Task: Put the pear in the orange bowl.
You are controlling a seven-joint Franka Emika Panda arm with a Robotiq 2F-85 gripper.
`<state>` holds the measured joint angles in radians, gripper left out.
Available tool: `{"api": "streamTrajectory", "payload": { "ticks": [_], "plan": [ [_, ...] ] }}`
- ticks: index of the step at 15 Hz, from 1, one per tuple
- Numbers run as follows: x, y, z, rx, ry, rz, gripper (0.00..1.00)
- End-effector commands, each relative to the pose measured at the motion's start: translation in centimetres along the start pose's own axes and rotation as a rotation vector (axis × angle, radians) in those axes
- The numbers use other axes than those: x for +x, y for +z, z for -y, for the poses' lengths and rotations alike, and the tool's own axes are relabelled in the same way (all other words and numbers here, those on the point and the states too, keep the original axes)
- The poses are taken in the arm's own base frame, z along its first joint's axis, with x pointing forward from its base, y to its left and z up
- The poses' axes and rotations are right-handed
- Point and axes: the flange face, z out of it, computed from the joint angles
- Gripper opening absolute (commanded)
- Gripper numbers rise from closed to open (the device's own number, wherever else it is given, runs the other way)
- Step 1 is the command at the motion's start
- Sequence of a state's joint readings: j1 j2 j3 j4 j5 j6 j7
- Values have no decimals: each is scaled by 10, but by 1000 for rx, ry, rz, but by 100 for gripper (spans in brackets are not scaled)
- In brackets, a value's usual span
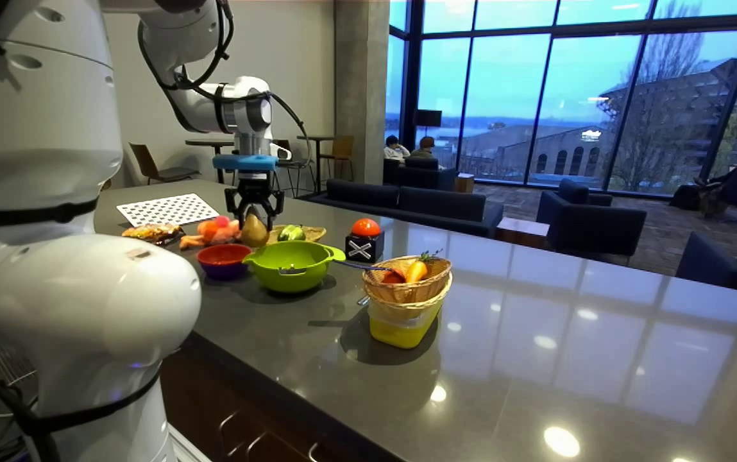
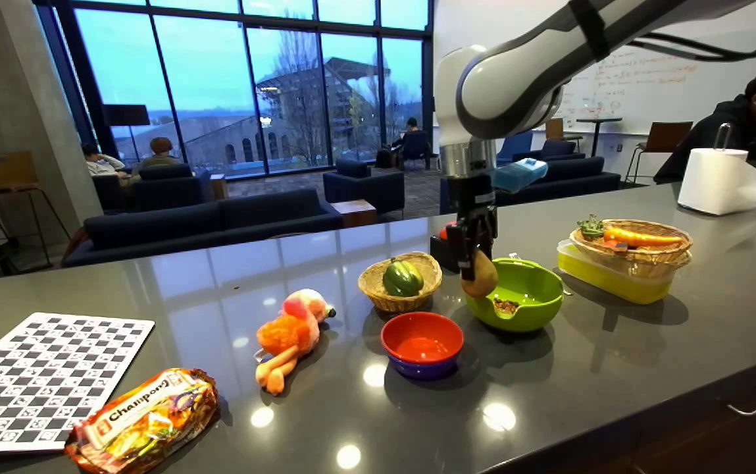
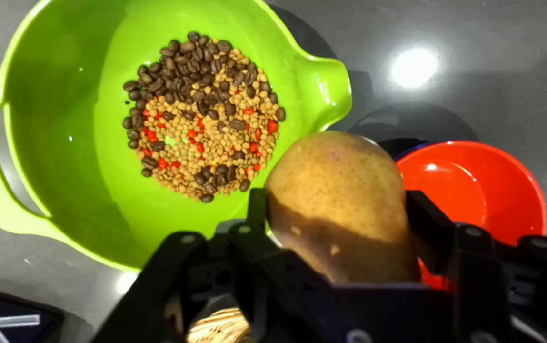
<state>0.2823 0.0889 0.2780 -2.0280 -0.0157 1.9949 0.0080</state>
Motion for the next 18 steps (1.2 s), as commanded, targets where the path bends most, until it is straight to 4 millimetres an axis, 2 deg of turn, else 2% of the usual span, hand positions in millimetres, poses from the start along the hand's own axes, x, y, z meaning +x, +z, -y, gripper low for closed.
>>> {"api": "streamTrajectory", "payload": {
  "ticks": [1,5,11,18],
  "plan": [
    [19,4,11,-20,-58,25,47],
    [39,5,26,-38,-108,35,47],
    [58,0,43,-60,-159,50,47],
    [71,23,56,-30,-186,94,47]
  ]
}}
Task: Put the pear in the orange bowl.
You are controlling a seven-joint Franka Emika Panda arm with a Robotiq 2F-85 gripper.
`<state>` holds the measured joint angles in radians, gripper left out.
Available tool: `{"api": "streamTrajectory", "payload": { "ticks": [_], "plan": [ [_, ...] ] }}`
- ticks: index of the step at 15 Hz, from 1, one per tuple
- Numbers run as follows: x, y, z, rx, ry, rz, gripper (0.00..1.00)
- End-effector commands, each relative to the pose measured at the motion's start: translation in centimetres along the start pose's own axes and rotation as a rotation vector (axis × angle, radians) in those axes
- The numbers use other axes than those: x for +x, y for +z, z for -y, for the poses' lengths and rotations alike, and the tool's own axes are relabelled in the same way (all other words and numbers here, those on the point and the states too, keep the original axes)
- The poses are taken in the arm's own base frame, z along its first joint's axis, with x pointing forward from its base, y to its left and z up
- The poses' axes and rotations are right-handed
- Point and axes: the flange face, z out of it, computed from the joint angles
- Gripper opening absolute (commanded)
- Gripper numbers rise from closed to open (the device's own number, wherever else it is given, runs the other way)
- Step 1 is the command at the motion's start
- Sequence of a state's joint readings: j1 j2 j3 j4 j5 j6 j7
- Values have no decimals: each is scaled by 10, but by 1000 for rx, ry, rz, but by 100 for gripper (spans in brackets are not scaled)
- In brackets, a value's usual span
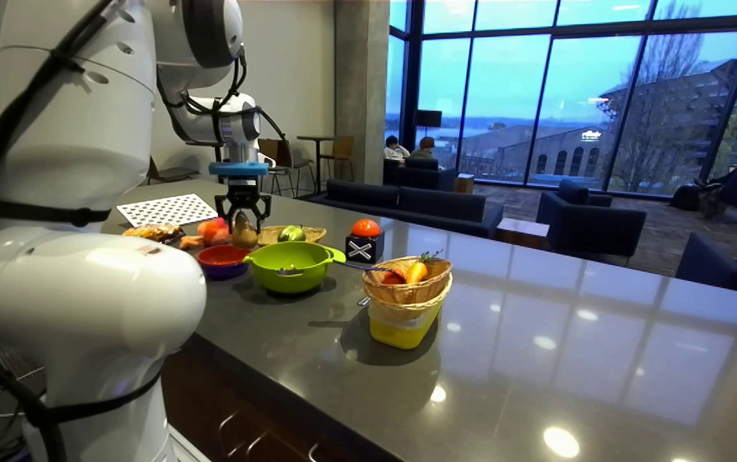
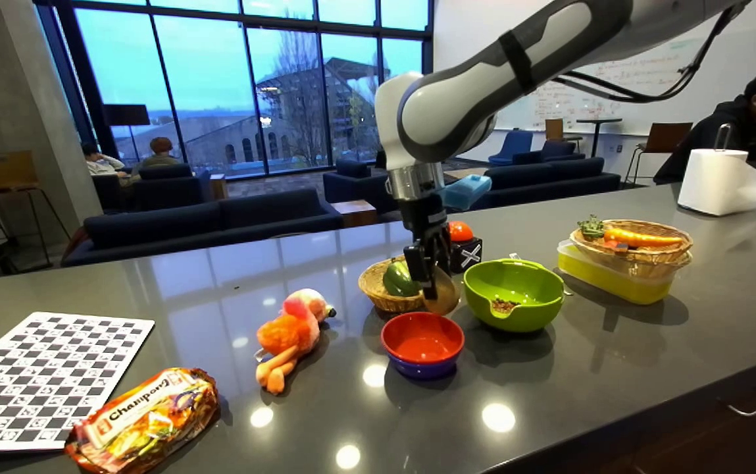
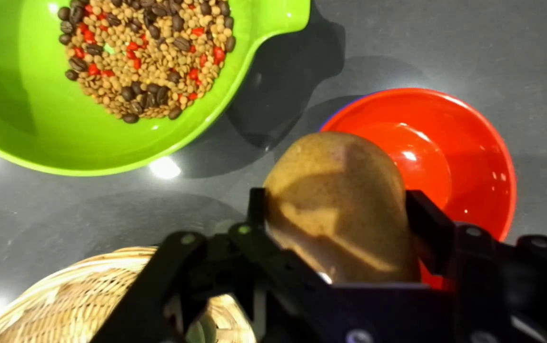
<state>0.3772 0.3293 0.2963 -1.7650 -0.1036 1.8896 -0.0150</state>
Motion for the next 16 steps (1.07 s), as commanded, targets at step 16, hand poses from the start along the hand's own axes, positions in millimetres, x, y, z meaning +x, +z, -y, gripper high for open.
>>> {"api": "streamTrajectory", "payload": {
  "ticks": [16],
  "plan": [
    [37,47,20,30,-67,90,47]
  ]
}}
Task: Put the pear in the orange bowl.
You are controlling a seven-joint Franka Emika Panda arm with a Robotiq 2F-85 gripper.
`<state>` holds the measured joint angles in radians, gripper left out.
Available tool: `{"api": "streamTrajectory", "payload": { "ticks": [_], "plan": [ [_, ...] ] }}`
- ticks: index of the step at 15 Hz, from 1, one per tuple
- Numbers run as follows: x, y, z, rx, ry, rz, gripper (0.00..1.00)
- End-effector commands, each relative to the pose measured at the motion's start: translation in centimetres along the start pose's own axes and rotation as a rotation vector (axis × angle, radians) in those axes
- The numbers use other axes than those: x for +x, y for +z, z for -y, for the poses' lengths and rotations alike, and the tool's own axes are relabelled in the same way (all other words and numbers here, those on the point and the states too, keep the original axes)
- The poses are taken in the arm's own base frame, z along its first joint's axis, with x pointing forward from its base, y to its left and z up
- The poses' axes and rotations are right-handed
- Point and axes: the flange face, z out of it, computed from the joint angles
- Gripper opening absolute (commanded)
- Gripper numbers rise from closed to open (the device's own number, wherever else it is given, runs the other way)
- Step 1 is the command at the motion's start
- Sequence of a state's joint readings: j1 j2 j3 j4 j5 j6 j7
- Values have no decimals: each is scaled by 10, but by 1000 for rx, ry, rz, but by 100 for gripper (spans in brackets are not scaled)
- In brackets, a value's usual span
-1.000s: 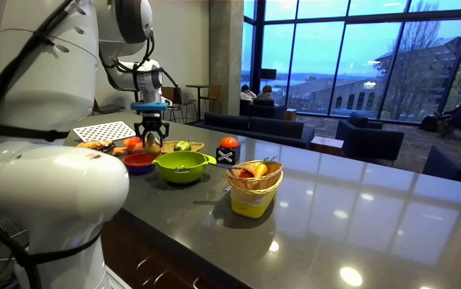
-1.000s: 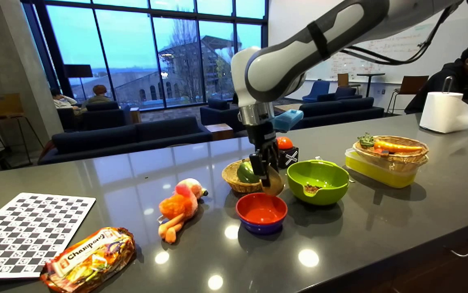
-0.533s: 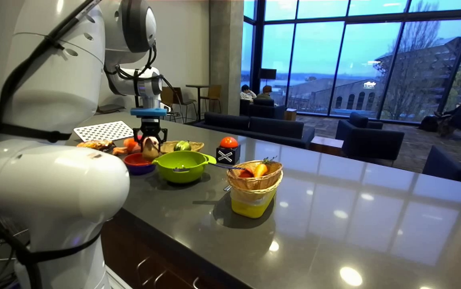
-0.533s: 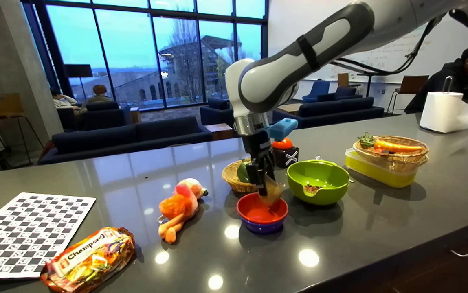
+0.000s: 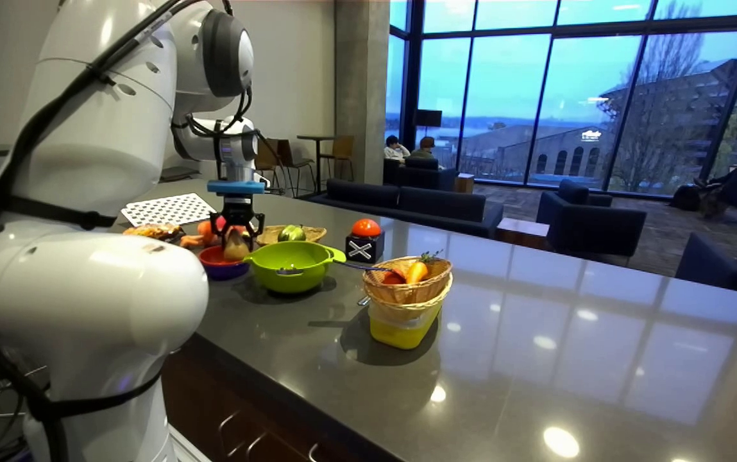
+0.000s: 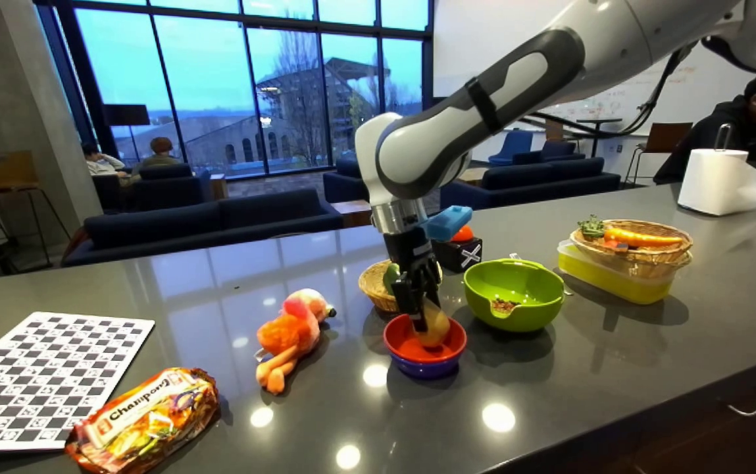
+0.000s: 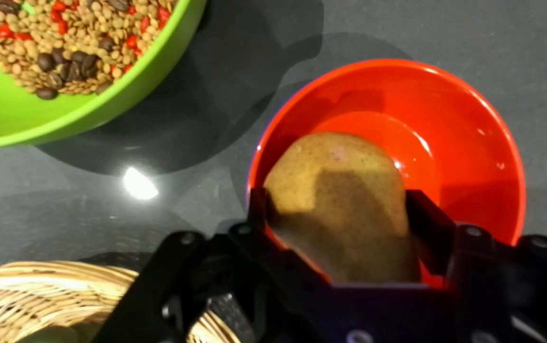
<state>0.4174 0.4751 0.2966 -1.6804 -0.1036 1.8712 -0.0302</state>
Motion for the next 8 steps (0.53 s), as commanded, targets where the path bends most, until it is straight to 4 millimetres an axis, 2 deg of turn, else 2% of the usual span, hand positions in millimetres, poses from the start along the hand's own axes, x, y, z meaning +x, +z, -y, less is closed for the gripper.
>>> {"api": "streamTrajectory", "payload": {
  "ticks": [1,5,6,8],
  "plan": [
    [6,0,2,-5,-14,21,47],
    [9,1,2,-7,-7,22,47],
    [10,0,2,-10,-7,18,93],
    [10,-2,2,-8,-8,13,98]
  ]
}}
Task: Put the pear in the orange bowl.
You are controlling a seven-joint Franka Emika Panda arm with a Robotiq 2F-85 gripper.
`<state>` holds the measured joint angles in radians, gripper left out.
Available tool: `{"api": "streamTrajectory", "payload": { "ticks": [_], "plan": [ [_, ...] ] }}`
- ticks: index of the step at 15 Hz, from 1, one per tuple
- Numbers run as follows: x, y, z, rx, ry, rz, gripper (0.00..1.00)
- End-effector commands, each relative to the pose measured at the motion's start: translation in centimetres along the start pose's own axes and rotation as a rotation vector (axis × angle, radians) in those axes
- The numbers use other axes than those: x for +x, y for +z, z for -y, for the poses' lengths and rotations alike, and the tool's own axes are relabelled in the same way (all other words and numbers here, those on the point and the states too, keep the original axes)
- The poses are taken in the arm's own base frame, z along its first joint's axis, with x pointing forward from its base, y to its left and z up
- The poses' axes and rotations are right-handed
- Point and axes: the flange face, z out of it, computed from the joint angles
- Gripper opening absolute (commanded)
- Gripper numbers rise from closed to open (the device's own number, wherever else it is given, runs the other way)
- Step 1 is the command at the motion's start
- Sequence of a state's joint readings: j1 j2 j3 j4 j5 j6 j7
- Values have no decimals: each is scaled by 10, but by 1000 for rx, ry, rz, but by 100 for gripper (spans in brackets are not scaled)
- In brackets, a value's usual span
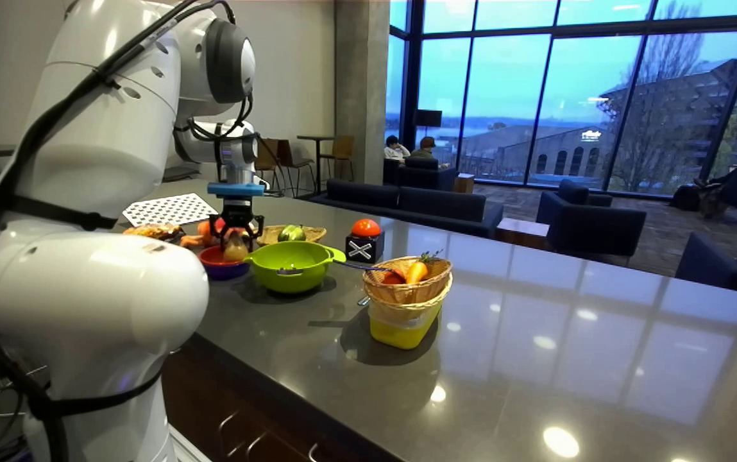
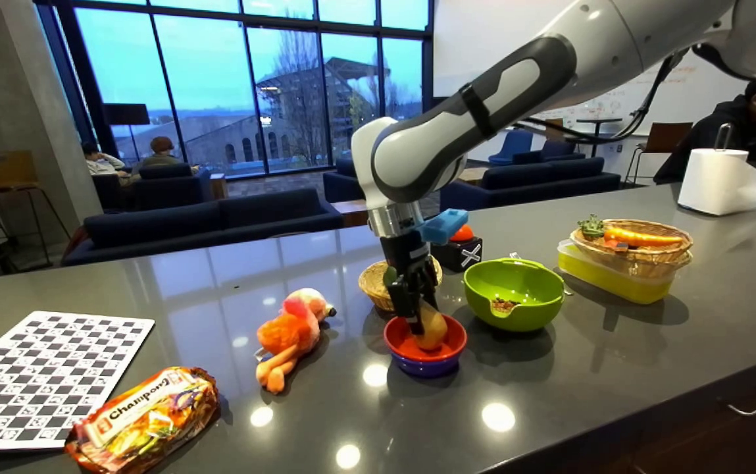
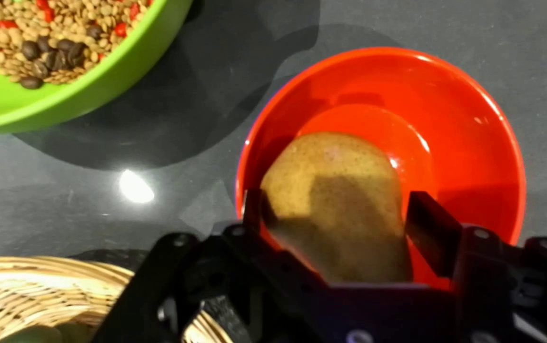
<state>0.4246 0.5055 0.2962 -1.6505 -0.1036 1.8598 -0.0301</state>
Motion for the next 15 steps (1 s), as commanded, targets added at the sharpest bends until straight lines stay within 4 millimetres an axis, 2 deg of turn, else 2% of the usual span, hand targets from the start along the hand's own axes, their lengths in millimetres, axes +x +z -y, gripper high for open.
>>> {"api": "streamTrajectory", "payload": {
  "ticks": [1,6,15],
  "plan": [
    [2,-8,2,-15,-7,-2,100],
    [-5,-26,11,-24,-15,-38,100],
    [-40,-96,37,-89,-35,-160,100]
  ]
}}
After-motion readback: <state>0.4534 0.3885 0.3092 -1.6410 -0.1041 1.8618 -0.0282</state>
